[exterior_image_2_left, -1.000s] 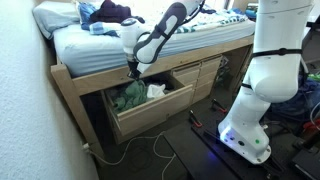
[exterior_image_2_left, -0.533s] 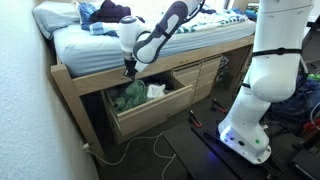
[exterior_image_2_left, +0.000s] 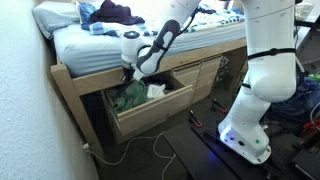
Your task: Open the topmost drawer on the left, push the clothes inside it down, and then close the drawer
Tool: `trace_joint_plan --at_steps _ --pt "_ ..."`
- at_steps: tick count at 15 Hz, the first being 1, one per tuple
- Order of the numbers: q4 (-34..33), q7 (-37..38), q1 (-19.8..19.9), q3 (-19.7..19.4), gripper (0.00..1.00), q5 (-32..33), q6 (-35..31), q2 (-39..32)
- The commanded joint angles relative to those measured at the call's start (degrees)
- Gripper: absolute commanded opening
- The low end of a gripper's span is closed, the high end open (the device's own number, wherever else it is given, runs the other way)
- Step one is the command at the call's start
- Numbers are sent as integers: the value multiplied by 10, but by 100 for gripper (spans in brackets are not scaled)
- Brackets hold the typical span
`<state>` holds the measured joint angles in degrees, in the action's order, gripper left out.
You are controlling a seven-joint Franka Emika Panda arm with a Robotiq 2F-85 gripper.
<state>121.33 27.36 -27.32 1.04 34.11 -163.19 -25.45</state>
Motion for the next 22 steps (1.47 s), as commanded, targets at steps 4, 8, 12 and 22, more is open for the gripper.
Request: trace_joint_plan --at_steps 4,8,12,22 --pt "-31 24 -28 -31 0 18 -12 -53" --pt "-24 14 -49 -63 0 0 -16 -72" --pt "-27 31 -82 -111 0 3 -21 -97" --pt "-12 39 -131 -172 0 -16 -12 -132"
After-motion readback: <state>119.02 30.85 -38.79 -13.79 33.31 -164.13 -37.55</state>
